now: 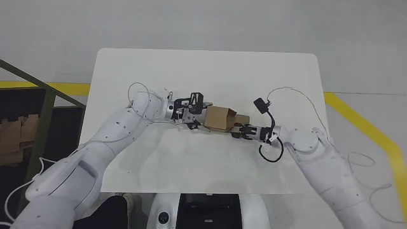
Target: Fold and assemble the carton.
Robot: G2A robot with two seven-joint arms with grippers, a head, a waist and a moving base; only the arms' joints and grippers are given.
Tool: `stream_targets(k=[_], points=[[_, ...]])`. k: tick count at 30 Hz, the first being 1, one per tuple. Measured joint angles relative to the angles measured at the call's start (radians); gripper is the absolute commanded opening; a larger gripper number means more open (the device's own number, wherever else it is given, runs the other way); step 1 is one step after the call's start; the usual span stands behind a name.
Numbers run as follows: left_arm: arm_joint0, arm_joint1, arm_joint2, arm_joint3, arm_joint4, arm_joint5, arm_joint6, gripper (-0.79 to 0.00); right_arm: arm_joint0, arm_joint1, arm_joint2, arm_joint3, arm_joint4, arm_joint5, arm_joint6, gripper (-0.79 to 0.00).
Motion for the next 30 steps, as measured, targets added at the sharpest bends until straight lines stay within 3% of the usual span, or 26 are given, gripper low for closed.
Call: stream_targets(k=[3,14,30], points=[[0.002,0.001,-0.001,-0.006,-0.002,-0.002,-0.006,-0.058,0.027,-0.009,-0.022,0.029,0.026,-0.017,0.011,-0.785],[0.002,-0.002,0.002,-0.009,-0.013,-0.006,-0.028,-0.099,0.151,-0.06,-0.112,0.235,0.218,-0.131,0.109,-0.785],[-0.003,-0.01,0.012,-0.001,-0.023,-0.007,-0.045,-0.068,0.233,-0.108,-0.184,0.367,0.249,-0.179,0.087,-0.785]])
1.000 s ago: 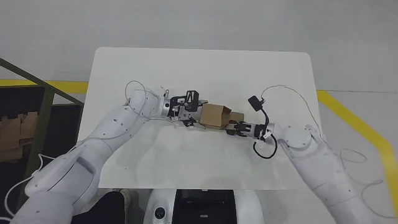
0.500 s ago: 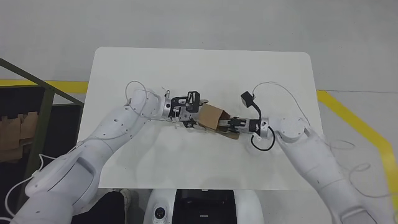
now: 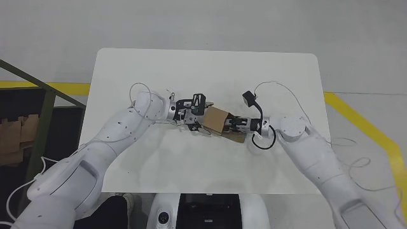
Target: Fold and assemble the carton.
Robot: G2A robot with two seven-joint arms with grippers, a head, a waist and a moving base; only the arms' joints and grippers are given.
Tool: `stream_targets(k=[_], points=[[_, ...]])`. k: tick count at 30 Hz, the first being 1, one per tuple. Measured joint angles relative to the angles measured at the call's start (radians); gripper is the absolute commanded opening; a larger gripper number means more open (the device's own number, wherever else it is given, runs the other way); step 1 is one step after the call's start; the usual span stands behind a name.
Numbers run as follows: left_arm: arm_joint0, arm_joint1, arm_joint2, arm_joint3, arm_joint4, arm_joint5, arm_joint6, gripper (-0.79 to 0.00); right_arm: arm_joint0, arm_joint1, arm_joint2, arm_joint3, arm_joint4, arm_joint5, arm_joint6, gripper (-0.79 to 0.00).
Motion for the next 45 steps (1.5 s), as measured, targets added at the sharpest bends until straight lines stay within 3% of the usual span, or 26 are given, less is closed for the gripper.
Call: stream_targets(k=[8,15,23,28,45], points=[[0.0,0.0,-0.005,0.008,-0.012,0.002,-0.001,-0.055,-0.021,0.014,0.043,0.005,-0.018,-0.024,-0.013,-0.785],[0.003,0.003,-0.015,0.008,-0.023,0.003,-0.006,-0.046,-0.105,0.057,0.136,-0.108,-0.069,-0.001,-0.012,-0.785],[0.007,0.005,-0.019,0.002,-0.026,-0.002,-0.012,-0.052,-0.165,0.085,0.235,-0.187,-0.097,0.044,-0.105,-0.785],[0.01,0.007,-0.022,-0.004,-0.027,-0.003,-0.015,-0.052,-0.136,0.074,0.214,-0.157,-0.106,0.057,-0.146,-0.785],[0.017,0.01,-0.026,-0.02,-0.03,-0.004,-0.017,-0.046,-0.049,0.022,0.072,-0.094,-0.089,0.049,-0.081,-0.785]])
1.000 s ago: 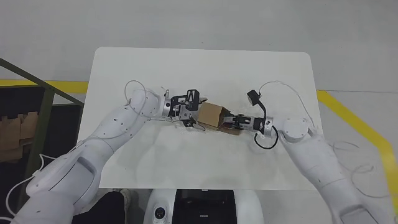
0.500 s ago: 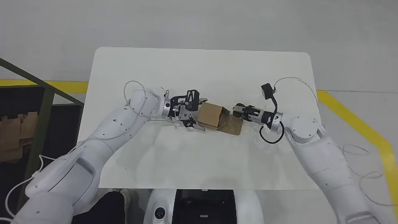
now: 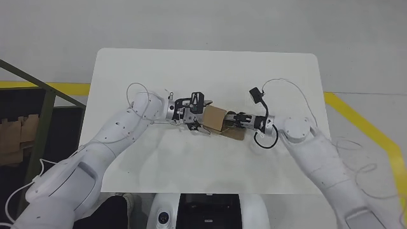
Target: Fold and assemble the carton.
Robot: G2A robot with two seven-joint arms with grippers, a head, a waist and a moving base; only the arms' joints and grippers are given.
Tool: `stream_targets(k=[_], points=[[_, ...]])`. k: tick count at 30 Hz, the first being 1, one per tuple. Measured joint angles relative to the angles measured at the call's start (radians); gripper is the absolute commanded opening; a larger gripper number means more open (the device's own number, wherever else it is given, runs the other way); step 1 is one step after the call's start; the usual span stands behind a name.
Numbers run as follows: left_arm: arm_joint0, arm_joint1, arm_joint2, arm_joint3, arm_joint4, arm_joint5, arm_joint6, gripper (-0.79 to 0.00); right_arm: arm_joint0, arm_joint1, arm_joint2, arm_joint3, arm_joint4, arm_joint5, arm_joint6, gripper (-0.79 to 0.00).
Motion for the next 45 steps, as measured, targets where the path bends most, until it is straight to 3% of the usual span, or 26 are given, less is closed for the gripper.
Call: stream_targets(k=[20,34,45], points=[[0.002,-0.002,0.0,0.001,-0.006,0.004,-0.01,-0.04,0.107,-0.067,-0.082,0.199,0.129,-0.084,0.07,-0.785],[0.004,-0.001,-0.005,0.005,-0.011,0.005,-0.015,-0.037,0.028,-0.005,0.079,0.13,0.101,-0.11,0.052,-0.785],[0.007,-0.001,-0.009,0.005,-0.017,0.007,-0.019,-0.031,-0.147,0.061,0.203,-0.086,-0.025,0.017,0.085,-0.785]])
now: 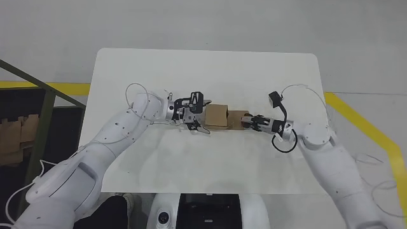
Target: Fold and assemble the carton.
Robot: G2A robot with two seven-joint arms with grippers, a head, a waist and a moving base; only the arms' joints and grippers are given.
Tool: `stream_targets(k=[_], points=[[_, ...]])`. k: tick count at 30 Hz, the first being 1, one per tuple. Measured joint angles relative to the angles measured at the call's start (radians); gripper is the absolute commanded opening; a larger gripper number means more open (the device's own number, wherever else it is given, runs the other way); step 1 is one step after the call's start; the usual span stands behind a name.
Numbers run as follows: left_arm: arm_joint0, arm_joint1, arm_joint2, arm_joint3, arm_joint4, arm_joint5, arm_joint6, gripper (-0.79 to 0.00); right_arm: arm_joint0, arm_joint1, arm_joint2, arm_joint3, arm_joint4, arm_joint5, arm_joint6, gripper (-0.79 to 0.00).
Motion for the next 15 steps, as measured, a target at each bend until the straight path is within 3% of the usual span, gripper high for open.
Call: stream_targets(k=[5,15], points=[[0.001,-0.001,0.001,-0.006,-0.002,0.001,-0.005,-0.037,0.002,-0.009,-0.042,-0.025,-0.013,0.041,-0.007,-0.785],[0.004,0.0,-0.003,-0.017,-0.001,0.0,-0.012,-0.043,0.118,-0.054,-0.146,0.09,0.021,0.024,-0.05,-0.785]])
